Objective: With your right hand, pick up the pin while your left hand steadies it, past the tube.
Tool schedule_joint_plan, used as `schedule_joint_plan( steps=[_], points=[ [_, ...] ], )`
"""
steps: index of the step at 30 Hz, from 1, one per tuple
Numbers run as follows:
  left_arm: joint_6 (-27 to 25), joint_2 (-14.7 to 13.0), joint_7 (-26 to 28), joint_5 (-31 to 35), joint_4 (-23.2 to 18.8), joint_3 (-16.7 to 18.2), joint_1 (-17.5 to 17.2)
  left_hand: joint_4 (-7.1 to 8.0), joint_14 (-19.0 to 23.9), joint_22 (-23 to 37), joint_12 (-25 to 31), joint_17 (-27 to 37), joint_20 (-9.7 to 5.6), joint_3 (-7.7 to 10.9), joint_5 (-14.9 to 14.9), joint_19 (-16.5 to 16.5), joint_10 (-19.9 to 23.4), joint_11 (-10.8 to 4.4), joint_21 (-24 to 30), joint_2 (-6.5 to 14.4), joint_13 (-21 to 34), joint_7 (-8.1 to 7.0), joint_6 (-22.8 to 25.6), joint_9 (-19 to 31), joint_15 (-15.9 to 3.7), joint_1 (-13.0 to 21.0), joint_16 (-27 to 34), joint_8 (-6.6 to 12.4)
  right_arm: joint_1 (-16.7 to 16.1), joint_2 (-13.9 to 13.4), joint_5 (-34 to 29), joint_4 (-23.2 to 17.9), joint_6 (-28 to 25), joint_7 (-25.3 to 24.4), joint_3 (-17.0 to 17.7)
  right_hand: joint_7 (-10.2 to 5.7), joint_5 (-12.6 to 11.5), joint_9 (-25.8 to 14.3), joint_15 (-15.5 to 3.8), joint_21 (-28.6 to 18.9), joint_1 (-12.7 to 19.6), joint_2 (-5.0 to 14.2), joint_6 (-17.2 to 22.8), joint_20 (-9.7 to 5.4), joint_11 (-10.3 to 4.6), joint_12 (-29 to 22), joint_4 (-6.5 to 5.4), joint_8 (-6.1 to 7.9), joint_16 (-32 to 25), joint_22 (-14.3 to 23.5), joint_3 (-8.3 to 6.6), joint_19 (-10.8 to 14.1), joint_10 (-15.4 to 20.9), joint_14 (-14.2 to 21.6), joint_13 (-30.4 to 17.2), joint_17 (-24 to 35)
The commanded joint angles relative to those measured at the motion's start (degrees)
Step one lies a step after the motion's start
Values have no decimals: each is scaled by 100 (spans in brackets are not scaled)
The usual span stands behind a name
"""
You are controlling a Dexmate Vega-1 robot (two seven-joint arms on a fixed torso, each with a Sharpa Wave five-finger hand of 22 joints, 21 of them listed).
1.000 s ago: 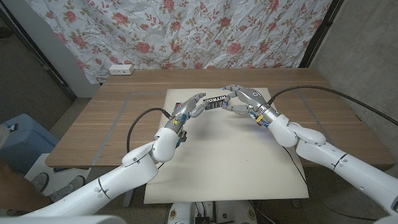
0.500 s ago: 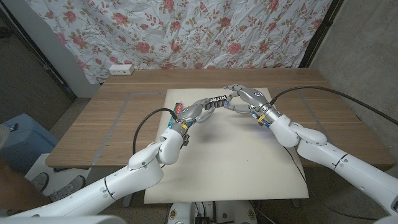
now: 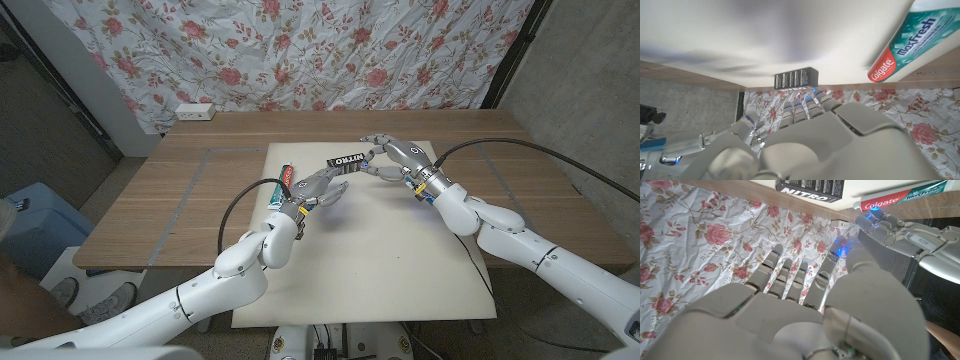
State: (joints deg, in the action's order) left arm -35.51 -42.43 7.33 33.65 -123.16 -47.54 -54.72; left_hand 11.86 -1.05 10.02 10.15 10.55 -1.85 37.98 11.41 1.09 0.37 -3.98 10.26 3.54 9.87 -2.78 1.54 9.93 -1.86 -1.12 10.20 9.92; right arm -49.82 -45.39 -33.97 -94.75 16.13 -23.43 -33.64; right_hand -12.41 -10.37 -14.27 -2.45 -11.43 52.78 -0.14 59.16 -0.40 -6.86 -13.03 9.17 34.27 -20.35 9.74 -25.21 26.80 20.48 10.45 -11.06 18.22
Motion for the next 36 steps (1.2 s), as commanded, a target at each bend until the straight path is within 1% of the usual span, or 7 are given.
schedule_joint_plan(
  steps=[1,5,8,14,25,28,36],
  points=[
    [-184,97,-412,532,191,-288,143,-3,-57,27,26,12,-422,-75,-23,-135,-32,-1,-21,628,15,-6,-41,12,-211,-42,2,-1,68,51,3,102,56,-41,-42,-49,6,-13,-208,1,16,57,92,15,31,27,6,29,-29,20,26,34,37,48,-19,32],
    [-349,103,-715,750,193,-416,222,1,-106,31,23,13,-430,-124,-18,-217,-64,17,-19,654,14,26,-98,11,-188,-41,-1,-10,101,68,-28,155,103,-91,-63,-49,7,-8,-204,3,19,60,93,15,21,30,6,24,-28,20,28,30,40,43,-20,34],
    [-354,127,-763,816,233,-433,210,2,-134,32,26,13,-439,-148,-15,-252,-77,17,-11,681,14,75,-136,10,-175,-38,-1,-14,121,86,-30,200,135,-124,-76,-49,9,-3,-198,5,22,64,94,17,20,33,6,18,-30,20,29,26,43,49,-20,36],
    [-366,142,-905,991,311,-499,241,3,-142,34,28,14,-453,-178,-11,-311,-92,33,-9,699,13,81,-158,9,-180,-36,7,-10,135,109,-23,243,142,-141,-94,-48,11,2,-201,4,24,65,97,20,15,39,6,12,-32,21,33,30,41,52,-20,39],
    [-407,123,-1088,1094,342,-422,182,5,-161,37,39,13,-478,-242,-6,-383,-95,52,5,706,12,84,-187,8,-191,-39,16,-2,146,154,-32,274,77,-171,-123,-47,16,12,-204,4,27,66,108,21,17,50,6,3,-31,21,42,28,39,48,-21,44],
    [-333,119,-1102,1069,385,-402,185,5,-166,37,40,13,-481,-258,-5,-392,-98,48,11,707,12,81,-196,7,-193,-39,18,0,162,164,-16,293,85,-166,-135,-46,17,15,-203,4,27,66,111,22,28,50,6,0,-33,21,45,29,46,52,-21,46],
    [-264,150,-1240,1045,499,-409,228,5,-169,38,42,12,-481,-293,-2,-408,-107,45,24,711,12,80,-216,7,-190,-39,25,2,238,197,56,356,217,-123,-180,-47,19,22,-207,4,27,67,112,22,31,51,5,-8,-35,21,50,30,56,56,-22,49]
  ],
)
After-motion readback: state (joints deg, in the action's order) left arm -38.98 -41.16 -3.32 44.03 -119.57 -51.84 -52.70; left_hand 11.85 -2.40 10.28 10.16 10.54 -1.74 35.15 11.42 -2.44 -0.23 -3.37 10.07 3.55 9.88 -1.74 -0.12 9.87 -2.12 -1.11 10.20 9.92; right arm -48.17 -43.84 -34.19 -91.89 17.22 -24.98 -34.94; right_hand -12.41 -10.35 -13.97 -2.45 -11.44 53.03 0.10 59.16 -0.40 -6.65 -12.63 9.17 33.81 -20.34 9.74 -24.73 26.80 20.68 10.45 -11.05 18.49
